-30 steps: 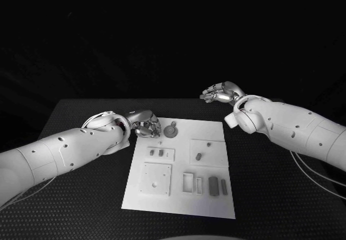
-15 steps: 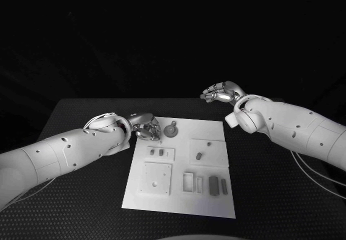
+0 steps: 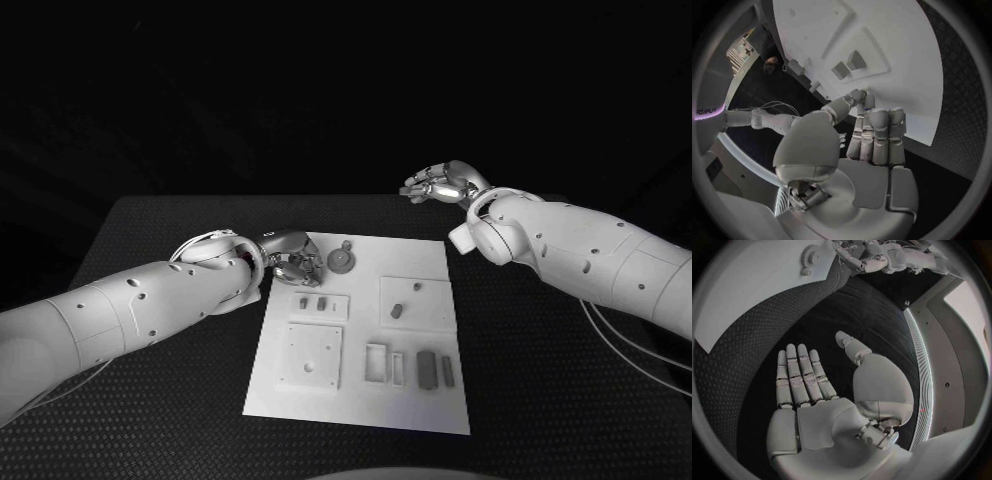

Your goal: Assemble the parts on the task board

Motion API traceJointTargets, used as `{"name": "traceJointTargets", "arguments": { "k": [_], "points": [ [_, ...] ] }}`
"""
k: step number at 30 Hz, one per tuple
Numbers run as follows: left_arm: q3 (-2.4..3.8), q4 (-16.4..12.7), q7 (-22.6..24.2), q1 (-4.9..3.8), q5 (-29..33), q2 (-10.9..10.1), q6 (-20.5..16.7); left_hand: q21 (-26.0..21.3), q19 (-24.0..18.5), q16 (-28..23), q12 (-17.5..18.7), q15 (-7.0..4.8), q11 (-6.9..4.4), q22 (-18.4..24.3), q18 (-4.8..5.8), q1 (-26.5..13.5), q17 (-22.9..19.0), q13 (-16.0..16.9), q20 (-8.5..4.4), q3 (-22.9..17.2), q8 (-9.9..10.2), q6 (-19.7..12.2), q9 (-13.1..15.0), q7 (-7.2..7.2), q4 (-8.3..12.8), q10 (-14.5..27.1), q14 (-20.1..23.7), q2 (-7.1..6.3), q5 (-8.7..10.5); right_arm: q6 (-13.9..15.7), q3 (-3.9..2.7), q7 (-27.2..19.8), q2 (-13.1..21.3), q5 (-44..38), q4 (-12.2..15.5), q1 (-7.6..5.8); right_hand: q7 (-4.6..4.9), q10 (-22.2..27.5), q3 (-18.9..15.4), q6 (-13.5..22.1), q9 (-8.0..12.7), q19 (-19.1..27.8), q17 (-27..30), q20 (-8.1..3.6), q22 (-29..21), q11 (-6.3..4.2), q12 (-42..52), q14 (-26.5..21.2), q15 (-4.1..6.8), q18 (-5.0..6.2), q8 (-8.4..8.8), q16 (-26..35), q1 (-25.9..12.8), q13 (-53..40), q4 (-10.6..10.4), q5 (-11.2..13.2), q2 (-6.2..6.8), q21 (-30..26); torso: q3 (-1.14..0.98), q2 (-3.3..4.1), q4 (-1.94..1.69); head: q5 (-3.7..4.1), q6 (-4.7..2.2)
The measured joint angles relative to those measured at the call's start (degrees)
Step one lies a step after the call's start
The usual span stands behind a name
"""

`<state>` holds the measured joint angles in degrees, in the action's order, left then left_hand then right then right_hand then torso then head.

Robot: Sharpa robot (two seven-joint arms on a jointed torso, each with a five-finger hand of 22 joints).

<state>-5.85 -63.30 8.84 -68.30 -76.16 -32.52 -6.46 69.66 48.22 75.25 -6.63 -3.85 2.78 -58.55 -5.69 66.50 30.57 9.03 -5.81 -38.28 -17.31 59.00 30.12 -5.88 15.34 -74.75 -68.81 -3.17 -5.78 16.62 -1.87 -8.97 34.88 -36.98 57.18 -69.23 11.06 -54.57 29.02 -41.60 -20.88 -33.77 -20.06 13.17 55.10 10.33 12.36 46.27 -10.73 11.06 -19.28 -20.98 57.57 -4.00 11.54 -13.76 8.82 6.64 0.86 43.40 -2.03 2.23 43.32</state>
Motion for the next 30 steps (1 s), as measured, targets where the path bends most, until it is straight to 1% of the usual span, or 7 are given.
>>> {"name": "traceJointTargets", "arguments": {
  "k": [12,24,29,30],
  "points": [
    [0.05,0.2,-0.4,-0.06,-0.9,0.0,0.2,0.0,0.0,0.0,0.3,0.08,0.0,0.0,0.0,-0.1,-0.1,0.0,0.01,0.0,-0.2,0.2,0.0,-0.16,0.0,0.0,-0.1,0.11,0.0,0.0,0.0,0.0,0.0,0.0,0.0,0.0,0.0,0.0,0.0,0.0,0.0,0.0,0.1,0.0,0.1,0.0,0.0,-0.2,-0.15,-0.01,-0.19,0.0,0.0,0.0,0.0,0.0,0.0,0.0,0.0,-0.01,-0.01,0.02,0.07],
    [0.08,0.5,-0.6,-0.14,-1.4,0.6,0.2,0.0,0.1,0.0,0.3,0.09,-0.01,0.1,0.0,-0.2,-0.1,0.0,0.14,-0.1,-0.2,0.1,0.0,-0.17,0.2,0.0,-0.1,0.14,-0.17,0.0,0.0,0.0,0.0,0.0,0.0,0.0,0.0,0.0,0.0,0.0,0.0,0.0,0.1,0.0,0.1,0.0,0.0,-0.2,-0.15,0.01,-0.19,0.0,0.0,0.0,0.0,0.0,0.0,-0.2,0.0,-0.01,-0.01,0.07,0.05],
    [0.07,0.5,-0.7,-0.16,-1.5,0.7,0.2,0.0,0.3,0.0,0.3,0.09,-0.22,0.1,0.0,-0.2,-0.1,-0.1,-0.11,-0.1,-0.1,0.1,0.0,-0.2,0.2,-0.2,-0.1,0.12,-0.21,0.0,0.0,0.0,-0.1,0.0,0.0,0.0,0.0,0.0,0.0,0.0,0.0,0.0,0.1,0.0,0.1,0.0,0.0,-0.1,-0.15,-0.01,-0.19,0.0,0.0,0.0,0.0,0.0,0.0,-0.2,0.0,-0.01,-0.01,0.14,0.09],
    [0.06,0.4,-0.7,-0.17,-1.6,0.7,0.2,0.0,0.3,0.0,0.3,0.1,-0.12,0.1,0.0,-0.2,-0.1,-0.1,-0.11,-0.1,-0.1,0.1,0.0,-0.2,0.2,-0.3,-0.1,0.07,-0.21,0.0,0.0,0.0,-0.1,0.0,0.0,0.0,0.0,0.0,0.0,0.0,0.0,0.0,0.1,0.0,0.1,0.0,0.0,-0.1,-0.15,-0.01,-0.19,0.0,0.0,0.0,0.0,0.0,0.0,-0.2,0.0,-0.01,-0.01,0.15,0.1]
  ]
}}
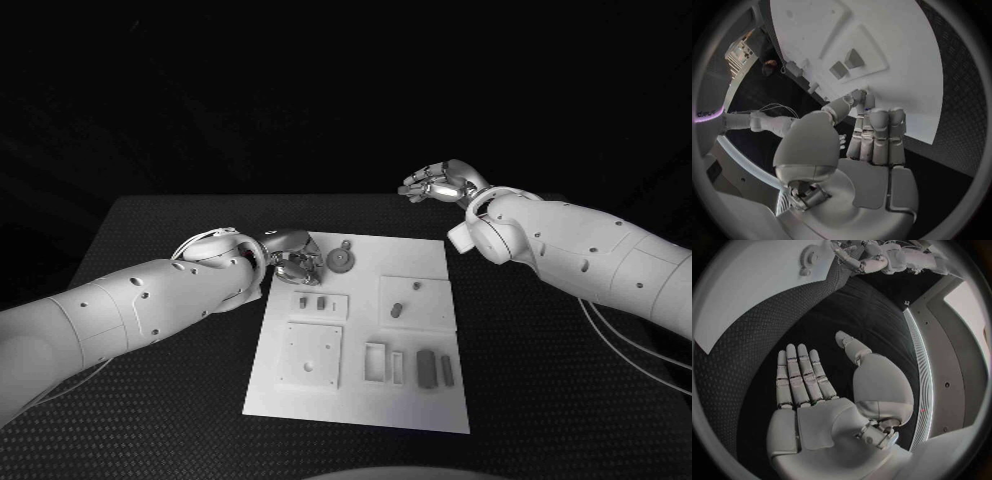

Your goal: Assemble the parts on the task board

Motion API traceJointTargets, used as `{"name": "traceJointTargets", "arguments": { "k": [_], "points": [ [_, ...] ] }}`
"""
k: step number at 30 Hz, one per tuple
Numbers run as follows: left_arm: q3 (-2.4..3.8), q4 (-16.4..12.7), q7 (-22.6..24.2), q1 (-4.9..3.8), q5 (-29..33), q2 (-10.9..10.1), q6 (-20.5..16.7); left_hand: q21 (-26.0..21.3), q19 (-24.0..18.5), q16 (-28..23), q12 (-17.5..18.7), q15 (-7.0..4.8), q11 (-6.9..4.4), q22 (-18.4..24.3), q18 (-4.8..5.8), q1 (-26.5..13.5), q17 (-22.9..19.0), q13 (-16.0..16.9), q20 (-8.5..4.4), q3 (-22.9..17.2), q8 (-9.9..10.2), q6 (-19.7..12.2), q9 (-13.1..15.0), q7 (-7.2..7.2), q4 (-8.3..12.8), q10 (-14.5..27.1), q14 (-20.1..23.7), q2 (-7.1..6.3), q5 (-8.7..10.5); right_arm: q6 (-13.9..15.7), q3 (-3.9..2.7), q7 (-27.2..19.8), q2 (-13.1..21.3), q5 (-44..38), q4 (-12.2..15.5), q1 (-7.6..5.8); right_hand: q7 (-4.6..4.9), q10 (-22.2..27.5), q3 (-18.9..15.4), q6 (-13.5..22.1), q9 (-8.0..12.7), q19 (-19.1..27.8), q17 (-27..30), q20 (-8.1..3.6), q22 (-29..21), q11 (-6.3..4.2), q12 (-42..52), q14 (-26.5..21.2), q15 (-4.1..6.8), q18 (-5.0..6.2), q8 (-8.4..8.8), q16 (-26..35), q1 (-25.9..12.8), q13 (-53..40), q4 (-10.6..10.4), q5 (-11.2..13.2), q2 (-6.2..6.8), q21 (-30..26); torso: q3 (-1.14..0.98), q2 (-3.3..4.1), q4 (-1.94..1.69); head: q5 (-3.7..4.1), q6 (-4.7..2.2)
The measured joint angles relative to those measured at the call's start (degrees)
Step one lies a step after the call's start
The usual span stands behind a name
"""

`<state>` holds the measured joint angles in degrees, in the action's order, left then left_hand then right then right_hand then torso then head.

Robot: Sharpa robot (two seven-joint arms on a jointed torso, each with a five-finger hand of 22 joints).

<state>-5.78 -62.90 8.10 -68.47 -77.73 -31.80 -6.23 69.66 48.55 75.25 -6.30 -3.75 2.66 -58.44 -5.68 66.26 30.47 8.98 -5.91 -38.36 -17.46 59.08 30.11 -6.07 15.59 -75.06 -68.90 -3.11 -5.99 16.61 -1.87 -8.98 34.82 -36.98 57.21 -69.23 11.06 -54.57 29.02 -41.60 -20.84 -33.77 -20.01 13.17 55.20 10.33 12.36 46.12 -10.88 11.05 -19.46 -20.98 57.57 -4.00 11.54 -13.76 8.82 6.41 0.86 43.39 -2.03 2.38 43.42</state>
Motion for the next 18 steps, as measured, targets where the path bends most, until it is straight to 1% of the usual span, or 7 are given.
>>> {"name": "traceJointTargets", "arguments": {
  "k": [2,8,13,14,15,16,18],
  "points": [
    [-0.01,-0.1,0.0,-0.01,0.0,0.0,0.0,0.0,0.0,0.0,0.1,0.01,0.1,0.0,0.0,0.0,0.0,0.0,0.0,0.0,0.0,0.0,0.0,-0.01,0.0,-0.1,0.0,0.0,0.0,0.0,0.0,0.0,0.0,0.0,0.0,0.0,0.0,0.0,0.0,0.0,0.0,0.0,0.0,0.0,0.0,0.0,0.0,0.0,0.0,0.01,0.0,0.0,0.0,0.0,0.0,0.0,0.0,0.0,0.0,0.0,0.0,0.03,0.02],
    [-0.07,-0.2,-0.1,-0.08,-0.1,0.0,0.3,0.0,0.0,0.0,-0.3,0.03,-0.08,0.0,0.01,-0.1,-0.1,0.1,0.01,0.0,0.1,-0.1,0.1,0.04,0.0,-0.5,-0.2,-0.08,0.02,0.0,0.0,0.0,0.0,0.0,0.0,0.0,0.0,0.0,0.0,0.0,0.0,0.0,0.0,0.0,0.0,0.0,0.0,0.0,0.0,0.01,0.0,0.0,0.0,0.0,0.0,0.0,0.0,0.0,-0.04,0.0,0.03,0.05,0.06],
    [-0.1,-0.2,-0.1,-0.12,-0.1,-0.1,0.5,0.0,0.1,0.0,-0.4,-0.15,-0.46,0.1,0.01,-0.1,-0.1,0.3,0.09,0.1,0.0,-0.2,0.1,0.04,0.1,-1.7,-0.5,-0.08,0.07,0.0,0.0,0.0,0.1,0.0,0.0,0.0,0.0,0.0,0.0,0.0,0.0,0.0,0.1,0.0,0.0,0.0,0.0,0.0,0.0,0.0,0.0,0.0,0.0,0.0,0.0,0.0,0.0,0.0,-0.05,0.0,0.01,0.1,0.1],
    [-0.12,-0.2,-0.1,-0.12,0.0,-0.1,0.5,0.0,0.1,0.0,-0.6,-0.21,-0.59,0.1,0.01,-0.1,-0.1,0.3,0.09,0.1,-0.1,-0.1,0.1,0.04,0.1,-2.1,-0.4,-0.07,0.08,0.0,0.0,0.0,0.1,0.0,0.0,0.0,0.0,0.0,0.0,0.0,0.0,0.0,0.1,0.0,0.0,0.0,0.0,0.0,0.0,0.0,0.0,0.0,0.0,0.0,0.0,0.0,0.0,0.0,-0.05,0.0,-0.01,0.11,0.11],
    [-0.19,-0.3,-0.1,-0.11,0.0,-0.1,0.6,0.0,0.1,0.0,-1.5,-0.36,-0.79,0.1,0.0,-0.1,-0.1,1.1,0.09,0.2,-0.2,-0.2,0.1,0.05,0.0,-3.0,-0.3,-0.07,0.13,0.0,0.0,0.0,0.1,0.0,0.0,0.0,0.0,0.0,0.0,0.0,0.0,0.0,0.1,0.0,0.0,0.0,0.0,0.0,0.0,0.01,0.0,0.0,0.0,0.0,0.0,0.0,0.0,0.0,-0.05,0.0,-0.02,0.12,0.12],
    [-0.27,-0.3,-0.1,-0.05,0.0,0.0,0.7,0.0,0.1,0.0,-2.1,-1.04,-0.94,0.1,-0.93,-0.1,-0.1,1.6,0.09,0.2,-0.2,-0.3,0.0,-0.02,0.0,-4.0,0.0,-0.07,-0.06,0.0,0.0,0.0,0.1,0.0,0.0,0.0,0.0,0.0,0.0,0.0,0.0,0.0,0.1,0.0,0.0,0.0,0.0,0.0,0.0,0.01,0.0,0.0,0.0,0.0,0.0,0.0,0.0,0.0,-0.04,0.0,-0.02,0.12,0.12],
    [-0.31,-0.5,-0.1,0.07,-0.1,0.1,0.8,0.0,0.1,0.0,-1.9,-1.08,-1.11,0.1,-0.94,-0.1,-0.1,1.2,0.09,0.2,-0.2,-0.3,0.0,0.01,0.0,-3.7,0.0,-0.06,-0.1,0.0,0.0,0.0,0.0,0.0,0.0,0.0,0.0,0.0,0.0,0.0,0.0,0.0,0.1,0.0,0.0,0.0,0.0,0.0,0.0,0.01,0.0,0.0,0.0,0.0,0.0,0.0,0.0,0.0,-0.03,0.0,-0.02,0.14,0.14]
  ]
}}
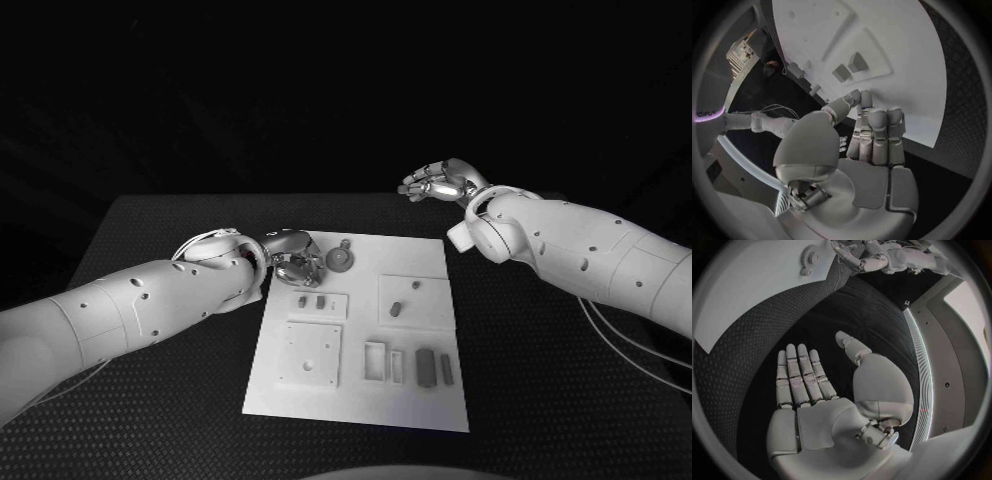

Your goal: Assemble the parts on the task board

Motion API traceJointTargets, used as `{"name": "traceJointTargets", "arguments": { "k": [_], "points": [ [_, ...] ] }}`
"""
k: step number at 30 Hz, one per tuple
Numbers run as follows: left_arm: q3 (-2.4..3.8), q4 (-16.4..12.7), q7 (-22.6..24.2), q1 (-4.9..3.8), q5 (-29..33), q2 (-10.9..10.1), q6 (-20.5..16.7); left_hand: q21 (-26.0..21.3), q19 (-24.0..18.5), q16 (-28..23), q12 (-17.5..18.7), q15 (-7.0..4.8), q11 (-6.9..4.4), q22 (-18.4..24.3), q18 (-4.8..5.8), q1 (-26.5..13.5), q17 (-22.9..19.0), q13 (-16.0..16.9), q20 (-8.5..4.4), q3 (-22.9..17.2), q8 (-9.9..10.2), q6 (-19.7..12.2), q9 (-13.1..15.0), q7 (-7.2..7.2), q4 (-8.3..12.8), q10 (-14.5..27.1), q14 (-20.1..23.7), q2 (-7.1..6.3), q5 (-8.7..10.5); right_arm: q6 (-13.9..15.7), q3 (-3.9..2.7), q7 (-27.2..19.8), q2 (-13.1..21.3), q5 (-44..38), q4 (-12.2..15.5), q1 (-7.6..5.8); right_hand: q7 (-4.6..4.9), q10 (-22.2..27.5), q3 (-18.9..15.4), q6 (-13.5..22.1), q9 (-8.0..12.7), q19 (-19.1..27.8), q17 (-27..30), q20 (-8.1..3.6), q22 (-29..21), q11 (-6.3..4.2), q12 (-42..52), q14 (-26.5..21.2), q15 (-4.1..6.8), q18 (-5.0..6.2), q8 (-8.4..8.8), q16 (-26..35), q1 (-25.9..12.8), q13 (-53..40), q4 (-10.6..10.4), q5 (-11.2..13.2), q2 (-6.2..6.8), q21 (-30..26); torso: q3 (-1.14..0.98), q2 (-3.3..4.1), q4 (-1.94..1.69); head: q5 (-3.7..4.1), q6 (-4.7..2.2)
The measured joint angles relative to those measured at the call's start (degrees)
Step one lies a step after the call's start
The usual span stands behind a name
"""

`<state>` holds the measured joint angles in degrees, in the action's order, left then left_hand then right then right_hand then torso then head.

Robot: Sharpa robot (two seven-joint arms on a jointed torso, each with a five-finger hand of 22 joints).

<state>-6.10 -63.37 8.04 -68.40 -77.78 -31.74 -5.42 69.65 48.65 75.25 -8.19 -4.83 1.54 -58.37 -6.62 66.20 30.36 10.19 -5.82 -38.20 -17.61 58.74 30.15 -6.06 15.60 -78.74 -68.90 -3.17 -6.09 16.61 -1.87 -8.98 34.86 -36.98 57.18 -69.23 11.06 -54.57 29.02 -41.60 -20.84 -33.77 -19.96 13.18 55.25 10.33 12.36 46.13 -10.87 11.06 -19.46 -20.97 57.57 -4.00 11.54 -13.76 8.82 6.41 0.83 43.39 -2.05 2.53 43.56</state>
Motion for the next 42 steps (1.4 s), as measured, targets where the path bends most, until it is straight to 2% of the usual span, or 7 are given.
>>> {"name": "traceJointTargets", "arguments": {
  "k": [20,24,27,30,33,39,42],
  "points": [
    [-0.02,0.0,0.0,-0.07,-0.7,0.0,-0.1,0.0,-0.2,0.0,0.2,0.01,0.14,0.0,0.4,0.0,0.0,-0.3,-0.22,0.1,0.4,0.2,-0.2,-0.01,0.1,0.7,0.0,0.0,0.38,0.0,0.0,0.0,0.0,0.0,0.0,0.0,0.0,0.0,0.0,0.0,0.0,0.0,0.1,0.0,0.1,0.0,0.0,0.0,0.0,0.0,0.0,0.0,0.0,0.0,0.0,0.0,0.0,0.0,0.05,0.0,0.02,0.04,0.1],
    [-0.02,0.0,0.0,-0.06,-0.7,-0.2,-0.1,0.0,-0.2,0.0,0.2,0.01,0.21,0.0,0.43,0.2,0.0,-0.2,-0.22,0.1,0.7,-0.4,-0.2,-0.6,0.1,0.7,0.0,-0.25,0.39,0.0,0.0,0.0,0.0,0.0,-0.1,0.0,0.0,0.0,0.0,0.0,0.0,0.0,0.1,0.0,0.1,0.0,0.0,0.0,0.0,0.0,0.0,0.0,0.0,0.0,0.0,0.0,0.0,0.0,0.05,0.0,0.04,-0.01,0.09],
    [-0.04,0.0,0.1,-0.04,-0.7,-0.2,-0.2,0.2,-0.5,0.0,0.2,0.14,0.22,0.0,0.43,0.3,-0.1,-0.1,-0.01,0.3,1.3,-1.2,-0.5,-1.05,0.3,0.7,0.1,-0.91,0.39,0.0,0.0,0.0,0.1,0.0,-0.1,0.0,0.0,0.0,0.0,0.0,0.0,0.0,0.1,0.0,0.0,0.0,0.0,0.0,0.01,0.0,0.0,0.0,0.0,0.0,0.0,0.0,0.0,0.0,0.05,0.0,0.03,0.03,0.09],
    [-0.17,-0.1,0.3,0.06,-0.7,-0.4,-0.6,0.2,-0.5,0.1,-0.5,0.22,0.17,0.0,0.42,0.7,-0.1,0.2,-0.01,0.4,2.4,-3.3,-1.1,-1.38,0.4,0.7,0.2,-1.87,0.38,0.0,0.0,0.0,0.1,0.0,-0.1,0.0,0.0,0.0,0.0,0.0,0.0,0.0,0.1,0.0,0.0,0.0,0.0,0.0,0.01,0.0,0.0,0.0,0.0,0.0,0.0,0.0,0.0,0.0,0.05,0.0,0.01,0.06,0.1],
    [-0.27,0.0,0.5,0.21,-0.6,-0.6,-1.1,0.5,-0.5,0.4,-1.4,-0.06,-0.7,0.1,0.41,1.3,-0.1,0.6,-0.01,0.6,3.5,-5.5,-1.8,-0.88,0.5,-0.2,0.4,-2.48,0.37,0.0,0.0,0.0,0.1,0.0,-0.1,0.0,0.0,0.0,0.0,0.0,0.0,0.0,0.1,0.0,0.1,0.0,0.0,0.0,0.01,0.0,0.0,0.0,0.0,0.0,0.0,0.0,0.0,0.0,0.05,0.01,-0.01,0.08,0.07],
    [-0.27,0.0,0.8,0.22,-0.1,-0.6,-1.9,0.5,-0.5,0.6,-2.3,-0.52,-0.71,0.2,0.41,1.3,-0.1,1.3,-0.01,0.7,4.3,-7.1,-2.4,-0.48,0.7,-0.6,0.1,-2.96,0.32,0.0,0.0,0.0,0.1,0.0,-0.1,0.0,0.0,0.0,0.0,0.0,0.0,0.0,0.0,0.0,0.1,0.0,0.0,-0.1,0.14,0.0,0.0,0.0,0.0,0.0,0.0,0.0,0.0,0.0,0.07,0.0,-0.01,0.08,0.04],
    [-0.25,0.1,1.0,0.21,0.4,-0.6,-2.1,0.5,-0.5,0.6,-2.8,-0.6,-0.71,0.3,0.4,1.0,-0.2,1.5,-0.01,1.1,5.2,-8.9,-2.8,-0.04,0.6,-0.6,0.0,-3.27,0.54,0.0,0.0,0.0,0.1,0.0,-0.1,0.0,-0.1,0.0,0.0,0.1,0.0,0.0,0.0,0.0,0.1,0.0,0.0,-0.2,0.21,0.0,0.0,0.0,0.0,0.0,0.0,0.0,0.0,0.0,0.07,0.0,-0.01,0.08,0.03]
  ]
}}
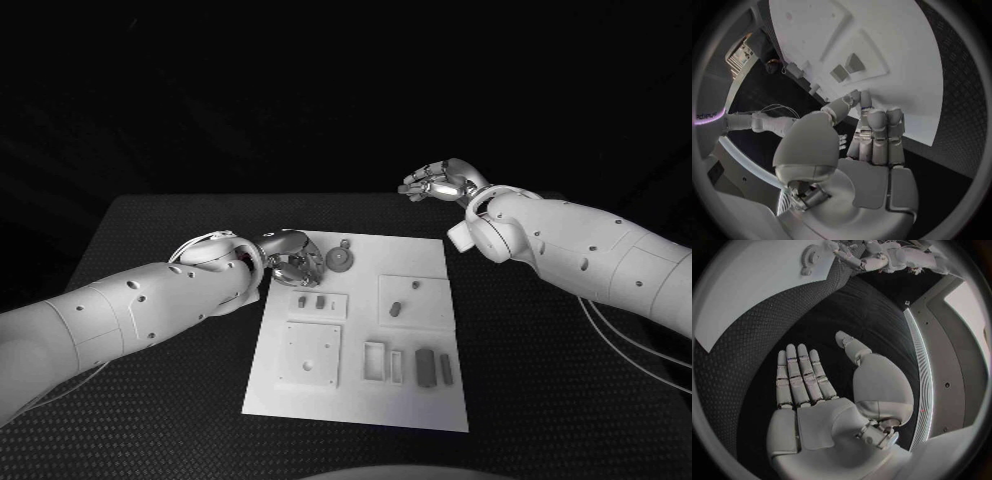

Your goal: Assemble the parts on the task board

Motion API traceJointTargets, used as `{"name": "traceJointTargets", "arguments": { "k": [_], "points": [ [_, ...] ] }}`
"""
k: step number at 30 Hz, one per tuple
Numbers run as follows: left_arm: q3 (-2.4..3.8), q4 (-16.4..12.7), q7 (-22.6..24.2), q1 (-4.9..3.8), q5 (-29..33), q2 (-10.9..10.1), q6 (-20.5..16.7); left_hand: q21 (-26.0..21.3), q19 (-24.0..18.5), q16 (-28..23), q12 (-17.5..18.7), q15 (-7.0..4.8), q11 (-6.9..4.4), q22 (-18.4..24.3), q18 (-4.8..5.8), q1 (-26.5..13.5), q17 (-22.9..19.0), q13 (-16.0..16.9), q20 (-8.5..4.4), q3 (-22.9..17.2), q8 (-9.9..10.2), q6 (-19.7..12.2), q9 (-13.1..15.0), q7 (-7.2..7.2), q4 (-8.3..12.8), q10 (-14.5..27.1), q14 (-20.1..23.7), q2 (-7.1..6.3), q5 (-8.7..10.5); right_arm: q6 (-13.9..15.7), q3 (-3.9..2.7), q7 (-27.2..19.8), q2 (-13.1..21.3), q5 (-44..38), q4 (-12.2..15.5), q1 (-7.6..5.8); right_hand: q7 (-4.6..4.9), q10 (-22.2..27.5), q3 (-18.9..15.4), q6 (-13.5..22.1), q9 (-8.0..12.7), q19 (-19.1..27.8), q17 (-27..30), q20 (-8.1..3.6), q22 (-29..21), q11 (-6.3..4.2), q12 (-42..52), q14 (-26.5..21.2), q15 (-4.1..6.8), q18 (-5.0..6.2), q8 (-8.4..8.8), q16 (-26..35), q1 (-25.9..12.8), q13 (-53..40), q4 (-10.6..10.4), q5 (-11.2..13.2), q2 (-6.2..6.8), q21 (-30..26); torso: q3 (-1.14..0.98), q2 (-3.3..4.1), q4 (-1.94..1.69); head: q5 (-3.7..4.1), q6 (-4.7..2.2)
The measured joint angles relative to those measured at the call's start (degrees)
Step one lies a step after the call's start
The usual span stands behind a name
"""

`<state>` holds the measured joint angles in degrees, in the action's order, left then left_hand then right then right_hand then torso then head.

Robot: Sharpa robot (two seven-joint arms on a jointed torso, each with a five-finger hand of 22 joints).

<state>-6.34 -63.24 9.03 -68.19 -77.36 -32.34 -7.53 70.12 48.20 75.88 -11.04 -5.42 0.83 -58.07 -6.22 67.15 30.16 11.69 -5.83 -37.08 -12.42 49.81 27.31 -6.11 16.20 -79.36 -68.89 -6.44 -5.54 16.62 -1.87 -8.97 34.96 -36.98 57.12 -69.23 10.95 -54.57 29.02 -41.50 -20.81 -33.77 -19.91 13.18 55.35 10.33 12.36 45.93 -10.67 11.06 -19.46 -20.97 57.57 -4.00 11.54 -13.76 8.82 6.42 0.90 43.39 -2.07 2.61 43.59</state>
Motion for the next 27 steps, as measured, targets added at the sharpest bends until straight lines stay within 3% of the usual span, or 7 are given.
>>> {"name": "traceJointTargets", "arguments": {
  "k": [10,25,27],
  "points": [
    [0.08,0.4,0.0,0.0,1.2,-0.6,-0.5,0.0,0.0,0.0,-0.5,-0.22,0.0,0.2,-0.02,-0.1,-0.1,0.3,0.0,0.6,0.4,-1.8,-0.4,0.18,0.0,0.0,0.2,-0.58,0.91,0.0,0.0,0.0,0.3,0.0,-0.1,0.0,-0.11,0.0,0.0,0.1,0.0,0.0,0.0,0.0,0.0,0.0,0.0,0.0,0.0,0.0,0.0,0.0,0.0,0.0,0.0,0.0,0.0,-0.2,0.01,0.0,-0.01,0.14,0.01],
    [0.15,0.3,-0.4,-0.02,2.3,-2.1,0.2,0.0,0.0,0.0,-0.5,-0.21,-0.22,0.3,-0.01,0.2,-0.2,0.4,0.0,0.8,0.4,-1.8,-0.4,0.18,0.2,0.2,0.2,-0.88,0.91,0.0,-0.01,0.1,1.0,-0.5,0.1,0.0,-0.1,0.0,-0.2,0.1,0.0,0.0,0.1,0.0,0.2,0.0,-0.2,0.0,-0.01,0.0,0.0,0.0,0.0,0.0,0.2,0.0,-0.01,-0.2,-0.01,-0.02,0.01,0.14,-0.14],
    [0.19,0.3,-0.4,-0.02,2.8,-2.4,0.1,0.0,0.0,0.0,-0.5,-0.21,-0.1,0.4,-0.01,0.2,-0.2,0.4,0.0,0.8,0.4,-1.8,-0.3,0.14,0.2,0.8,0.2,-0.88,0.91,-0.1,-0.01,0.1,1.4,-1.6,0.3,0.01,-0.11,0.0,-0.1,0.1,0.1,0.0,0.2,0.0,0.3,0.0,-0.2,-0.2,-0.18,0.01,0.0,-0.2,0.5,0.0,0.5,0.0,-0.48,-0.2,-0.01,-0.02,0.0,0.19,-0.21]
  ]
}}
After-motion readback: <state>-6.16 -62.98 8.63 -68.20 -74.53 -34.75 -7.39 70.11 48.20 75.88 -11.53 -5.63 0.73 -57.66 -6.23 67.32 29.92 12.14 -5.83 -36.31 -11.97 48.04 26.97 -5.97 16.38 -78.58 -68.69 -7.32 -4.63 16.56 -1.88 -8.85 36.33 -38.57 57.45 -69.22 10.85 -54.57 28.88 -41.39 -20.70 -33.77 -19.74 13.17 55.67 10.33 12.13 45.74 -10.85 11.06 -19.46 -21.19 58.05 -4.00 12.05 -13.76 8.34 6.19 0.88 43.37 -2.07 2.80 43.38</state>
